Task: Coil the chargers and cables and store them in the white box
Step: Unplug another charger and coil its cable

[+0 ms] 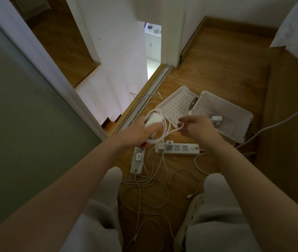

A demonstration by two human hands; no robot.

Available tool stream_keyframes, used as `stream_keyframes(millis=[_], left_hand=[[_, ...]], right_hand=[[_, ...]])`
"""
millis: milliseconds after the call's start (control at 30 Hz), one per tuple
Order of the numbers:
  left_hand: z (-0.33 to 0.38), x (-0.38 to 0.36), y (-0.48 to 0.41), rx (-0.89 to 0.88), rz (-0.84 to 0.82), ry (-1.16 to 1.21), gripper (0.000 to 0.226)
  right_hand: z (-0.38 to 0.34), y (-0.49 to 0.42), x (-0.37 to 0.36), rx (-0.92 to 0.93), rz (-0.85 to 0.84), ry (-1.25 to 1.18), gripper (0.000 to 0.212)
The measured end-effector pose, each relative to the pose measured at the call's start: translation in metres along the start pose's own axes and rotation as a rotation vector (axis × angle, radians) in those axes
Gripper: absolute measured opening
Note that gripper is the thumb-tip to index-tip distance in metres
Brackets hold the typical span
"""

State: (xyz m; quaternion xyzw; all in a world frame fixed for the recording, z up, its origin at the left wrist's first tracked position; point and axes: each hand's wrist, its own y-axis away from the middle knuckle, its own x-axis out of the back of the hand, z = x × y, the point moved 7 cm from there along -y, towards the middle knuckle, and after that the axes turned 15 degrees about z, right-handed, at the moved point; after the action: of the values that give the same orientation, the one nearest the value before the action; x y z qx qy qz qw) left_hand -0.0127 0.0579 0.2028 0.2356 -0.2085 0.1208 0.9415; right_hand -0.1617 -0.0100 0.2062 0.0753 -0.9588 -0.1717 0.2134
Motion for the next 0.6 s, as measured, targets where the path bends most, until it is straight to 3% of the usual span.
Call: stream_keyframes(millis=[67, 167, 233, 333, 400, 500, 600], left_hand=[[-0.003, -0.007, 0.001, -0.025, -0.045, -0.067, 0.049], [-0.004, -0.010, 0.000, -0.074, -0.048, -0.126, 0.051], [-0.002, -0.008, -0.002, -0.077, -0.007, -0.087, 0.049], [0.003, -0.002, -0.005, -0.063, 0.063, 0.023, 0.045], [0.006, -0.001, -0.007, -0.078, 0.089, 0.086, 0.045], [0.011, 0.002, -0.008, -0.099, 0.135, 0.135, 0.042], [0.014, 0.004, -0.004, -0.069, 0.152, 0.205, 0.039]], right_hand=[[0.000, 0.002, -0.002, -0.262, -0.040, -0.417, 0.027], [-0.003, 0.004, 0.000, -0.353, 0.012, -0.687, 0.030], [-0.002, 0.005, 0.000, -0.300, 0.025, -0.575, 0.038], [-0.002, 0.007, -0.006, -0.052, -0.019, -0.048, 0.040], [0.001, 0.006, -0.012, 0.054, -0.031, 0.139, 0.036], [0.003, 0.006, -0.019, 0.056, -0.064, 0.137, 0.027], [0.003, 0.009, -0.021, -0.012, -0.116, -0.041, 0.023]])
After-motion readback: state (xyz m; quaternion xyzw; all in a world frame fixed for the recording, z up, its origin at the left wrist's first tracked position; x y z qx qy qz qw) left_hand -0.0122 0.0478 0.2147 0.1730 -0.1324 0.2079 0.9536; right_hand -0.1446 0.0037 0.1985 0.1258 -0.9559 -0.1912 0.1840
